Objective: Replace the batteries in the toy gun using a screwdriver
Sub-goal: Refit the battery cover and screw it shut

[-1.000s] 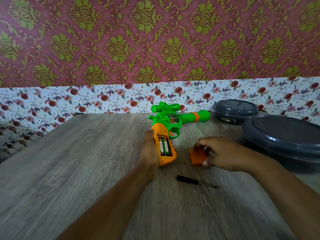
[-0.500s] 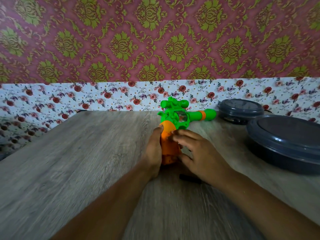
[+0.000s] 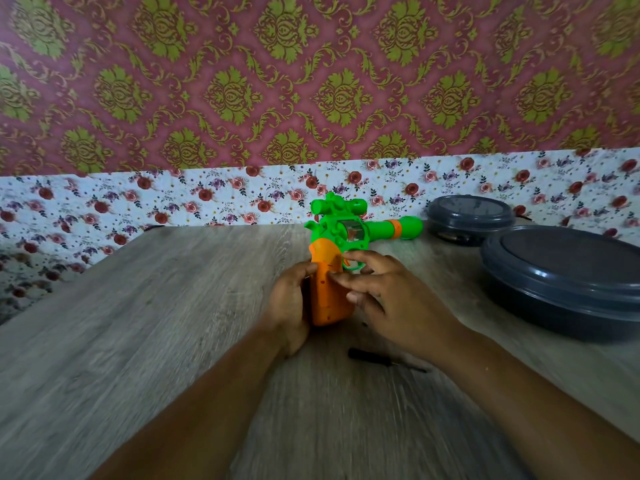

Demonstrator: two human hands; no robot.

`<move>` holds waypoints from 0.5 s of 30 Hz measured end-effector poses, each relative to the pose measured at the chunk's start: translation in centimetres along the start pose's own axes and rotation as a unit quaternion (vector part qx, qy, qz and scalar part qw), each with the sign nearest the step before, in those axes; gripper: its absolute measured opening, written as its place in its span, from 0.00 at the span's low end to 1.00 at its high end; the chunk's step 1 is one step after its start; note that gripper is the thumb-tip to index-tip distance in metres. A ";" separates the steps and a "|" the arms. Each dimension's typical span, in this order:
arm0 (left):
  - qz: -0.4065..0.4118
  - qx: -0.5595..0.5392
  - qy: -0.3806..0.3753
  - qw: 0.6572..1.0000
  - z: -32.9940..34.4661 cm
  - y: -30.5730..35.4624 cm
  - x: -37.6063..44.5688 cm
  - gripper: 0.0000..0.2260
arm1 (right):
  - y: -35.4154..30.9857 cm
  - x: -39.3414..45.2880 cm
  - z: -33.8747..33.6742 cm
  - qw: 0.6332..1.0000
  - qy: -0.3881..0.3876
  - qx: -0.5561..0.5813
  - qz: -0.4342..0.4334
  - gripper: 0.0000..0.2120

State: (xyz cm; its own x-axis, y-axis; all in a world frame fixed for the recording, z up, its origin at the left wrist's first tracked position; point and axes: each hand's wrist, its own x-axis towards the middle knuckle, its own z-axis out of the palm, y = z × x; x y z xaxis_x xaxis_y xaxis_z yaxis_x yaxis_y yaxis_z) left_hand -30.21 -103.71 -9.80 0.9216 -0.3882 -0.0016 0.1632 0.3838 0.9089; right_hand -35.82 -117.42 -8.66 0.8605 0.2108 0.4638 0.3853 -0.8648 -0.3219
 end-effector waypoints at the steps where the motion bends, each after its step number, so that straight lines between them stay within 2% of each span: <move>1: 0.001 -0.001 -0.002 1.000 0.0 0.0 0.0 0.13 | 0.1 0.0 -0.1 1.000 0.015 0.012 0.003 0.16; 5: -0.001 -0.018 -0.005 1.000 -0.1 0.2 0.1 0.12 | 0.8 0.2 -1.1 0.993 0.092 0.044 0.055 0.11; 7: 0.015 -0.012 0.022 1.000 -0.2 0.0 0.4 0.12 | 1.2 0.2 -1.5 0.989 0.097 0.049 0.097 0.08; 9: 0.031 -0.011 0.047 0.998 -0.2 -0.2 0.7 0.14 | 1.3 0.1 -1.7 0.987 0.061 0.062 0.135 0.06; 12: 0.049 0.008 0.061 0.997 -0.3 -0.5 1.0 0.17 | 1.2 -0.2 -1.4 0.986 -0.041 0.050 0.152 0.06; 15: 0.064 0.032 0.059 0.996 -0.2 -0.6 0.9 0.16 | 1.1 -0.2 -0.8 0.986 -0.071 0.037 0.147 0.07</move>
State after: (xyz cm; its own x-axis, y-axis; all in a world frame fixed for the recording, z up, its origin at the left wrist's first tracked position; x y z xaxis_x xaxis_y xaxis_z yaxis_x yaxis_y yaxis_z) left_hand -29.38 -104.15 -10.45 0.9692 -0.2358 0.0709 0.0218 0.3689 0.9292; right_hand -35.80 -118.82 -8.41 0.9748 0.0221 0.2220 0.1303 -0.8639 -0.4865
